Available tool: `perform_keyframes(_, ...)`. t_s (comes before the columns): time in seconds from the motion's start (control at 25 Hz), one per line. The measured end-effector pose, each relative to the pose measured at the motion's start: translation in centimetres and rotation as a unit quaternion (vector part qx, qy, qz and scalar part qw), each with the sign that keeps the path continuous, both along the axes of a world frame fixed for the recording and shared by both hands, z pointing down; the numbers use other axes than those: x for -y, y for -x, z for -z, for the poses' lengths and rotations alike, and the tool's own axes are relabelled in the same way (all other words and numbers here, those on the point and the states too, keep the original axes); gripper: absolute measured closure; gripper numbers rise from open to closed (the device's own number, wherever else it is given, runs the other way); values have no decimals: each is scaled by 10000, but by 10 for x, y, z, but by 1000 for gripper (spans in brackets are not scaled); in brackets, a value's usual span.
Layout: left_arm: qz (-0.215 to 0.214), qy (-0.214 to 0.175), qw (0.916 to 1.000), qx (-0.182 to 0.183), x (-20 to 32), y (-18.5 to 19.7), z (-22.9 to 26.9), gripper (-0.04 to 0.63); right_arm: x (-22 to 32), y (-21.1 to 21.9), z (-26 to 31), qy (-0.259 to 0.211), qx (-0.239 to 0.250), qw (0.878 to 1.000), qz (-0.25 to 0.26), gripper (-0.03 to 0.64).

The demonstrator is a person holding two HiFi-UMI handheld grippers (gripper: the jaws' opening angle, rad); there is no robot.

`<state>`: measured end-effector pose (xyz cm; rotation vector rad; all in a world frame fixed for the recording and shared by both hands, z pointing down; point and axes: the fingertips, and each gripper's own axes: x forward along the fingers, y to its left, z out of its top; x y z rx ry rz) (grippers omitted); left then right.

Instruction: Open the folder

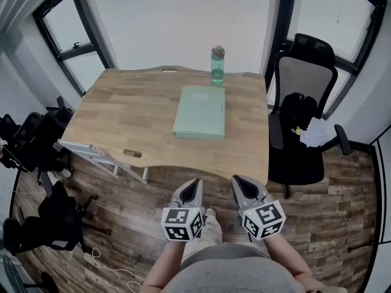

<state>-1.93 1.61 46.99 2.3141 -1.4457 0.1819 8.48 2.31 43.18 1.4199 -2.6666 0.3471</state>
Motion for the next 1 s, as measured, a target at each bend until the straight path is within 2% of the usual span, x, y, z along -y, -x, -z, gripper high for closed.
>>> perform_keyframes(0.52, -553, 25, 9983, 177, 133, 11, -1, 591, 133, 10, 4, 13, -105, 9993, -365, 617)
perform_keyframes(1.0, -921, 136, 9953, 276, 211, 12, -18, 591, 212, 11, -10, 83, -271, 9976, -631, 617)
